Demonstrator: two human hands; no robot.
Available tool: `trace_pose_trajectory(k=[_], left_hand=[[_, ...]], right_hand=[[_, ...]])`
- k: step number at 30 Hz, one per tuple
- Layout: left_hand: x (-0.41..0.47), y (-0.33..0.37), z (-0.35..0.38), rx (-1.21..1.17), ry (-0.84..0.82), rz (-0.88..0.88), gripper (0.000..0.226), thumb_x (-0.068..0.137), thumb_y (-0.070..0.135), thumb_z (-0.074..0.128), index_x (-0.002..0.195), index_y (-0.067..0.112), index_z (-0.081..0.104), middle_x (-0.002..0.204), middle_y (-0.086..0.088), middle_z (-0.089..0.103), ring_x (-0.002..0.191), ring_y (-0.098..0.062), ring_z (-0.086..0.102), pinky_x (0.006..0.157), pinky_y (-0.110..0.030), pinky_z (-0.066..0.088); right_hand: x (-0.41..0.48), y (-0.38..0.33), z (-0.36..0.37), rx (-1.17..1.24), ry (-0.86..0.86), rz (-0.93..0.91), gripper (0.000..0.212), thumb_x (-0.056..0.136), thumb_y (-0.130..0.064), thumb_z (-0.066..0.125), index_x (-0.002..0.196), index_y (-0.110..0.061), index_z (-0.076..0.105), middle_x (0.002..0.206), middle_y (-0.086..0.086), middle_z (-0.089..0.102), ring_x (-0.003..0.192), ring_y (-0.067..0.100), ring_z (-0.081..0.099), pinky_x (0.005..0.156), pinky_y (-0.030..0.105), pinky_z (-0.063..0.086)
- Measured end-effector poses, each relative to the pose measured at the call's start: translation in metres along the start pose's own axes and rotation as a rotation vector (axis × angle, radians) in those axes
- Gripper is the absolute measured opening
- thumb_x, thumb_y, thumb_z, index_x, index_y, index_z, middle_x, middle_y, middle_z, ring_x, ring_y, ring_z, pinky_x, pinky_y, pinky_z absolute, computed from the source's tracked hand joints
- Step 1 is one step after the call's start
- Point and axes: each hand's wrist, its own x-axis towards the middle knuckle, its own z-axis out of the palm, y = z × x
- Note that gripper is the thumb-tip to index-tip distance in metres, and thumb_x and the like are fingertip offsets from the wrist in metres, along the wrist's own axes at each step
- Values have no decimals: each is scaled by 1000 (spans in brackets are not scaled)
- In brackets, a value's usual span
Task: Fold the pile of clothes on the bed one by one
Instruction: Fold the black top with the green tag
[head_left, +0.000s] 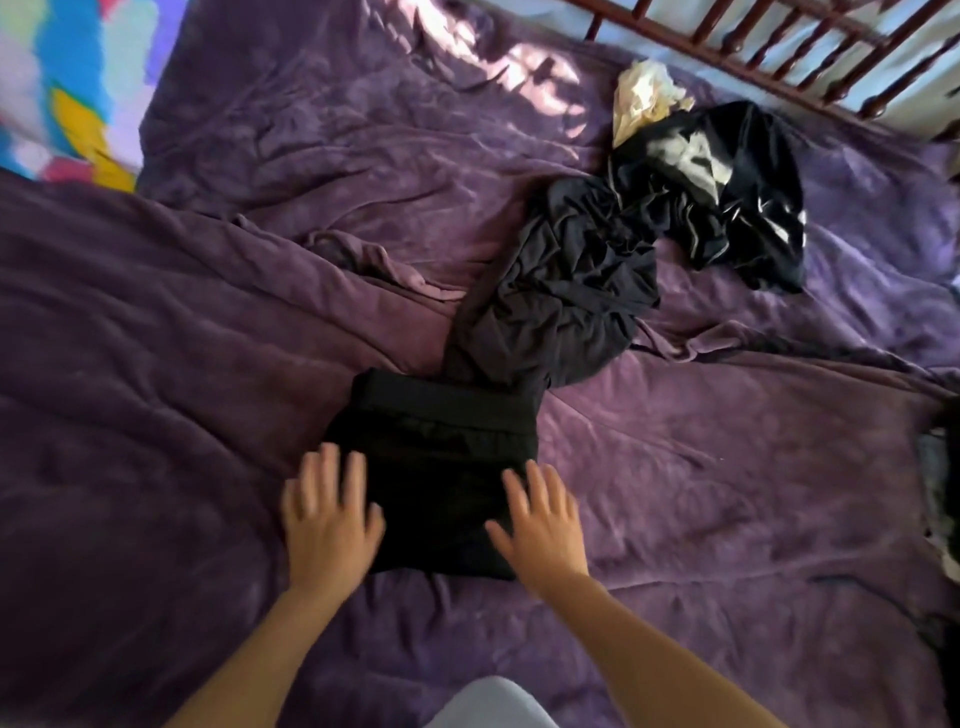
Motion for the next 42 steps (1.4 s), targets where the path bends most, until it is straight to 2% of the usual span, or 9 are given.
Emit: trace_pose_trajectory(k=[2,5,7,10,13,16,21,36,42], left_hand=[[-19,7,7,78,-44,366,83,63,42,72,134,14,39,129,-23,55,119,-41,49,85,-58,47],[-24,9,19,148,-409,450,135,23,54,89,139,19,32,127,-19,58,113,-40,57,81,-60,48],[-14,9,24,218,-416,455,129,13,49,91,132,21,48,127,-22,58,112,-45,57,79,-64,46],[-2,12,26,259,-394,428,107,22,38,95,123,21,62,126,-23,57,112,-46,56,78,-65,46],[-6,18,21,245,-331,420,86,38,20,92,120,17,65,121,-21,61,107,-41,61,79,-60,48],[10,22,10,111,-176,439,65,43,0,84,106,6,70,100,-21,69,86,-36,68,64,-48,56],[48,56,-38,-31,-17,560,59,22,-17,81,78,-1,74,65,-12,66,49,-26,62,31,-20,42],[20,326,-110,-111,248,1055,59,19,-21,76,75,-2,72,63,-8,63,48,-25,60,28,-17,38],[4,460,-82,-14,241,1112,58,19,-22,74,74,-1,71,63,-10,64,49,-25,61,27,-21,39]], right_hand=[[-8,-14,10,-162,-45,-171,89,32,-67,81,112,-30,69,117,9,67,106,32,64,73,46,56],[-1,-21,32,-242,-153,-153,97,21,-53,90,114,-43,64,116,7,67,104,34,65,68,52,56],[14,-24,34,-237,-166,-101,96,36,-42,91,124,-47,54,124,11,62,110,39,60,74,53,55],[26,-15,34,-206,-189,-142,83,82,-18,64,148,-35,17,150,17,28,134,44,29,98,49,40],[17,-8,12,-183,-6,-181,79,45,-13,86,120,-20,63,112,10,64,90,35,64,55,28,52],[6,4,-10,-140,118,-199,74,17,-9,88,89,-20,76,85,1,72,62,25,66,33,19,42],[-16,30,-61,-92,261,-170,68,20,-8,87,86,-20,76,85,-1,72,67,22,68,32,16,40],[-203,243,-114,-86,588,184,64,33,-9,88,95,-19,74,94,-1,71,74,21,68,36,19,45],[-226,382,-80,70,491,261,59,80,-12,60,137,-19,44,137,3,46,117,29,45,77,42,51]])
